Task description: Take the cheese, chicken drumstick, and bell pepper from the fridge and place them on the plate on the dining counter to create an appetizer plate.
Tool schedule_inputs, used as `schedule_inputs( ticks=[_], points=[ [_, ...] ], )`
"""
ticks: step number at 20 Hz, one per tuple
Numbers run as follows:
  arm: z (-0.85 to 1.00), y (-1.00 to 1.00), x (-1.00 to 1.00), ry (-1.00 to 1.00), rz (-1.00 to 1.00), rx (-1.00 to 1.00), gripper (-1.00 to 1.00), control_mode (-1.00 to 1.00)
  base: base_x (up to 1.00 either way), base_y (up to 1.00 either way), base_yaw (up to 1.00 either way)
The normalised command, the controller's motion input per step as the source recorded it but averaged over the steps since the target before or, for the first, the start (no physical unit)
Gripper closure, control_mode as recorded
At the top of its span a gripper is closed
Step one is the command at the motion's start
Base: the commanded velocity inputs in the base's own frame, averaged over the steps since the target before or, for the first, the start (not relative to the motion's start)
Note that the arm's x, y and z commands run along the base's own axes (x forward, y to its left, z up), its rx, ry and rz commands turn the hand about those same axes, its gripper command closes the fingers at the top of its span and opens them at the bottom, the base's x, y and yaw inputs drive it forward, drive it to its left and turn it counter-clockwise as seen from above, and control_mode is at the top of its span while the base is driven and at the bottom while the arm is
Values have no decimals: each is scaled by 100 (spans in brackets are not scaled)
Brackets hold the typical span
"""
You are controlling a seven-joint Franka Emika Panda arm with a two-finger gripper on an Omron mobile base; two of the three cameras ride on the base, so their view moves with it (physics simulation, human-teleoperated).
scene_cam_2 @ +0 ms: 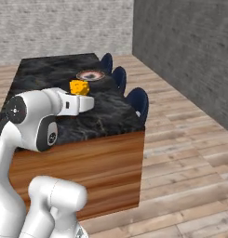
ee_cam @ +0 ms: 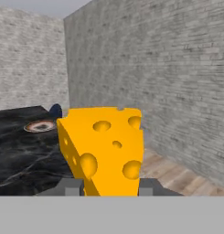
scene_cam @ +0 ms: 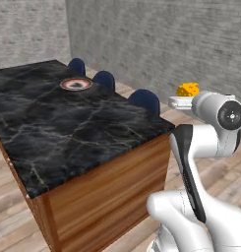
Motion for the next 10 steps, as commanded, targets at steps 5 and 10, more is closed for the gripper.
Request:
schedule_inputs(
  ticks=[5, 10],
  points=[
    [0, 0, 0, 0, 0, 0, 100, 100, 8, -100, 0],
    [0, 0, 0, 0, 0, 0, 100, 100, 4, -100, 4]
  ],
)
